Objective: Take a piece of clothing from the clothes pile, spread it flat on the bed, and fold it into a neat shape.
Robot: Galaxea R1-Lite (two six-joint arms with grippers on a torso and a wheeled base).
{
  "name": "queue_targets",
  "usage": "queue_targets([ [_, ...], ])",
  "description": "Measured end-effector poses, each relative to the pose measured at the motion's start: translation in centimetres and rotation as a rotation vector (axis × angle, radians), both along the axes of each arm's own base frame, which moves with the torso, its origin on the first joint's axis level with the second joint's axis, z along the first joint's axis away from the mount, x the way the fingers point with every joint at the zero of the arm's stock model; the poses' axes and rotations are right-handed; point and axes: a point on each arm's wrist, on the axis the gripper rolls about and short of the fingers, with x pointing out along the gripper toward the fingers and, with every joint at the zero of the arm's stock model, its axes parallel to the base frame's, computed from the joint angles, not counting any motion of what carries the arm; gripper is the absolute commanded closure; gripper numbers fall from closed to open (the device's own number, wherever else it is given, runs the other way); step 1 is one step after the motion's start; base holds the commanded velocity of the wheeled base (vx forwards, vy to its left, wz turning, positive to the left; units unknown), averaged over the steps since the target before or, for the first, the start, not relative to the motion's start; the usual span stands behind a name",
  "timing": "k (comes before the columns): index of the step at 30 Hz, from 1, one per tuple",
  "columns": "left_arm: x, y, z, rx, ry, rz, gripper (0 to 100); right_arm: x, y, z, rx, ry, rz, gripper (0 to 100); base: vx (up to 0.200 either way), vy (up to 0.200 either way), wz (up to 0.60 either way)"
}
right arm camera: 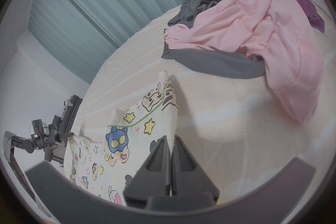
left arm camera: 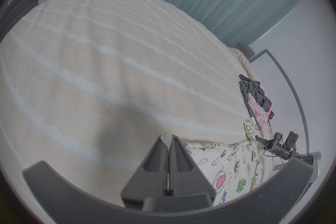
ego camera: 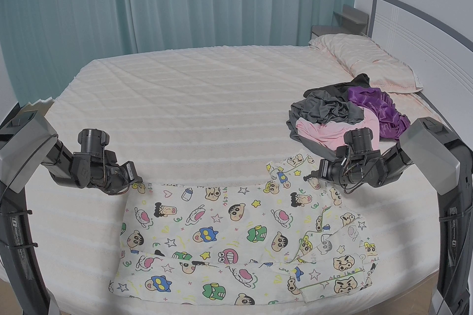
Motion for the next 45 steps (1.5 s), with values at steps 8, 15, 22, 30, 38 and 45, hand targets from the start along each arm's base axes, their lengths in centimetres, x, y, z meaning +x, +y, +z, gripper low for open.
queue_targets([
  [8,0.2,0.3,0.5,0.004,-0.024,0.006,100,-0.6,-1.0,0.7,0.004,0.003,-0.023,100,0.0,0.0,0.0],
  [15,0.3,0.6,0.9,0.007,-0.039,0.012,100,-0.6,-1.1,1.5,0.009,-0.035,-0.033,100,0.0,0.0,0.0],
  [22,0.7,0.5,1.2,0.065,-0.064,0.023,100,-0.5,-0.9,2.0,0.014,-0.07,-0.035,100,0.0,0.0,0.0],
  [30,0.9,0.6,1.4,0.072,-0.071,0.029,100,-0.6,-1.1,2.1,0.0,-0.091,-0.064,100,0.0,0.0,0.0],
  [38,0.8,0.5,1.2,0.071,-0.069,0.017,100,-1.1,-1.2,2.1,0.0,-0.094,-0.064,100,0.0,0.0,0.0],
  [45,0.0,0.5,0.8,0.097,-0.054,-0.014,100,-2.3,-1.4,2.9,-0.005,-0.089,-0.054,100,0.0,0.0,0.0],
])
